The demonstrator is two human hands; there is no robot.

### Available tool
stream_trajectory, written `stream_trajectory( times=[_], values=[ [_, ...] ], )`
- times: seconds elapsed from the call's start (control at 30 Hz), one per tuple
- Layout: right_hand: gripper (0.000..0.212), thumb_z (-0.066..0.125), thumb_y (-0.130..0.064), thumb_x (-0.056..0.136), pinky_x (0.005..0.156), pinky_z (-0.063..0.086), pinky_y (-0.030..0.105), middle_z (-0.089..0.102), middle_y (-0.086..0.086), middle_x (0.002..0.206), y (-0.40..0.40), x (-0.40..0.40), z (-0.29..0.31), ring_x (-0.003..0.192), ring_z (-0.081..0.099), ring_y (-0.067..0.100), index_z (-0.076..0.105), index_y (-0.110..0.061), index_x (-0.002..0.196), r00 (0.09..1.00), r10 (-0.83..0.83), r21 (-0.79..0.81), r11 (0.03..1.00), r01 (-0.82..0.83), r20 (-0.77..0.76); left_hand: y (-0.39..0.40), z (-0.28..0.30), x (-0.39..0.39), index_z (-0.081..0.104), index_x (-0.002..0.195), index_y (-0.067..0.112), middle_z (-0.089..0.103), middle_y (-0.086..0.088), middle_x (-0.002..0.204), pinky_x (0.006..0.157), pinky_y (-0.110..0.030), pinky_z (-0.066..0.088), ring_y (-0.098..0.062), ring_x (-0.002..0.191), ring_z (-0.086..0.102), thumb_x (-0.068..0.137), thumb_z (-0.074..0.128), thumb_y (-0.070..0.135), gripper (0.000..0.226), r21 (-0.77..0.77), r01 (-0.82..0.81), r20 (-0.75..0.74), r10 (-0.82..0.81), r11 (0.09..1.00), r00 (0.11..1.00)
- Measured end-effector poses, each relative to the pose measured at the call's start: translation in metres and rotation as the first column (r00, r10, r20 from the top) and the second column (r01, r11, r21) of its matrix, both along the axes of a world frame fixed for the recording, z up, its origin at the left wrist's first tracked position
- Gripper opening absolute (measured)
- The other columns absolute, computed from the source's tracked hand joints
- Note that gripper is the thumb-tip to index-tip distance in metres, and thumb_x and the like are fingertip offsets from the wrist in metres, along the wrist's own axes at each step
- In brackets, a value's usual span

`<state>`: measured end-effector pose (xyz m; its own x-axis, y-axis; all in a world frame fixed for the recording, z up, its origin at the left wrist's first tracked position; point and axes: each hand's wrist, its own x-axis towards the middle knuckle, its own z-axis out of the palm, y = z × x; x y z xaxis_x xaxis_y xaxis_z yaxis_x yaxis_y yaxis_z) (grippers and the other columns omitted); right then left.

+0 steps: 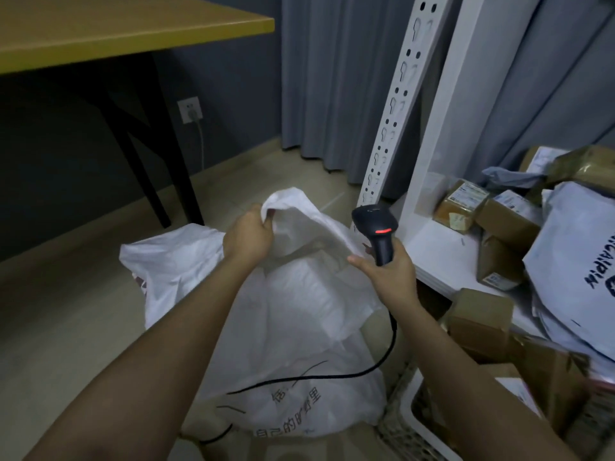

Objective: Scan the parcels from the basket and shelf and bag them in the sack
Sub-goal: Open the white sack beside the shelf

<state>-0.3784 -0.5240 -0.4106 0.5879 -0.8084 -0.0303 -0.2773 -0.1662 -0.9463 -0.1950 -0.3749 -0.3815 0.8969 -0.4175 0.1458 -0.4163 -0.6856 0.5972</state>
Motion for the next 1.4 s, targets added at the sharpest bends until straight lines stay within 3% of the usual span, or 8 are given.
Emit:
stream_trajectory(
  times=[0.23, 0.3, 0.6, 0.77, 0.93, 1.17, 1.3, 1.4],
  values=[
    [0.05, 0.079, -0.022, 0.077, 0.073, 0.042, 0.029, 0.065, 0.011, 0.106, -0.001, 0.013, -0.002, 0.089, 0.058, 0.028, 0.057, -0.014, 0.121, 0.964, -0.212, -0.323, 0.934, 0.151, -0.162, 0.025, 0.056, 0.008, 0.054, 0.11, 0.009, 0.054, -0.001, 0.099, 0.077, -0.03, 0.035, -0.018, 0.089, 0.05, 0.103, 0.036, 0.03, 0.029, -0.319, -0.065, -0.084, 0.04, 0.946, 0.996],
    [0.042, 0.074, -0.018, 0.082, 0.073, 0.038, 0.028, 0.065, 0.011, 0.105, 0.001, 0.008, 0.011, 0.084, 0.055, 0.024, 0.057, -0.013, 0.12, 0.96, -0.229, -0.298, 0.938, 0.175, -0.159, 0.036, 0.074, 0.009, 0.053, 0.105, 0.008, 0.056, -0.002, 0.098, 0.076, -0.03, 0.037, -0.019, 0.089, 0.052, 0.102, 0.036, 0.028, 0.026, -0.382, -0.085, -0.078, 0.06, 0.92, 0.995],
    [0.014, 0.07, -0.013, 0.078, 0.058, 0.048, 0.027, 0.062, 0.003, 0.077, 0.052, -0.011, 0.136, 0.069, 0.057, 0.021, 0.062, -0.015, 0.089, 0.958, -0.145, -0.077, 0.983, 0.168, 0.246, 0.075, 0.142, -0.023, 0.043, 0.109, 0.006, 0.055, -0.013, 0.101, 0.071, -0.035, 0.038, -0.03, 0.087, 0.052, 0.102, 0.039, 0.028, 0.023, -0.471, -0.093, 0.023, 0.117, 0.877, 0.993],
    [0.018, 0.071, -0.013, 0.082, 0.055, 0.05, 0.024, 0.062, 0.005, 0.077, 0.098, -0.035, 0.222, 0.057, 0.056, 0.015, 0.063, -0.013, 0.098, 0.923, -0.113, 0.009, 0.993, 0.117, 0.367, 0.098, 0.188, -0.05, 0.042, 0.106, 0.012, 0.055, -0.009, 0.1, 0.096, -0.053, 0.042, -0.038, 0.102, 0.056, 0.101, 0.041, 0.029, 0.018, -0.517, -0.037, 0.009, 0.049, 0.855, 0.999],
    [0.019, 0.074, -0.009, 0.078, 0.053, 0.048, 0.026, 0.056, 0.003, 0.072, 0.147, -0.069, 0.295, 0.055, 0.051, 0.016, 0.063, -0.01, 0.094, 0.869, -0.043, -0.022, 0.998, 0.062, 0.494, 0.122, 0.238, -0.086, 0.042, 0.133, 0.008, 0.054, -0.014, 0.13, 0.093, -0.032, 0.039, -0.033, 0.119, 0.051, 0.102, 0.041, 0.025, 0.035, -0.659, 0.046, 0.021, -0.043, 0.75, 0.999],
    [0.018, 0.072, -0.008, 0.08, 0.049, 0.046, 0.023, 0.053, 0.004, 0.074, 0.173, -0.106, 0.357, 0.053, 0.048, 0.016, 0.059, -0.013, 0.09, 0.82, -0.034, -0.07, 0.993, 0.09, 0.571, 0.128, 0.291, -0.108, 0.043, 0.132, 0.011, 0.054, 0.0, 0.116, 0.086, -0.026, 0.035, -0.027, 0.116, 0.053, 0.102, 0.041, 0.026, 0.033, -0.735, 0.123, 0.09, -0.084, 0.667, 0.992],
    [0.023, 0.071, -0.009, 0.08, 0.05, 0.046, 0.025, 0.056, 0.004, 0.077, 0.15, -0.105, 0.339, 0.056, 0.051, 0.017, 0.059, -0.011, 0.099, 0.875, -0.109, -0.066, 0.985, 0.158, 0.473, 0.117, 0.274, -0.097, 0.047, 0.131, 0.011, 0.057, -0.007, 0.125, 0.101, -0.04, 0.04, -0.032, 0.119, 0.052, 0.102, 0.042, 0.029, 0.035, -0.646, 0.118, 0.064, -0.1, 0.754, 0.993],
    [0.024, 0.067, -0.008, 0.079, 0.058, 0.05, 0.031, 0.057, 0.007, 0.078, 0.122, -0.099, 0.294, 0.062, 0.054, 0.022, 0.059, -0.012, 0.102, 0.921, -0.2, -0.049, 0.972, 0.229, 0.334, 0.105, 0.231, -0.086, 0.045, 0.137, 0.01, 0.053, -0.015, 0.135, 0.098, -0.038, 0.038, -0.037, 0.124, 0.049, 0.103, 0.04, 0.025, 0.038, -0.486, 0.122, 0.0, -0.139, 0.865, 0.99]
  ],
)
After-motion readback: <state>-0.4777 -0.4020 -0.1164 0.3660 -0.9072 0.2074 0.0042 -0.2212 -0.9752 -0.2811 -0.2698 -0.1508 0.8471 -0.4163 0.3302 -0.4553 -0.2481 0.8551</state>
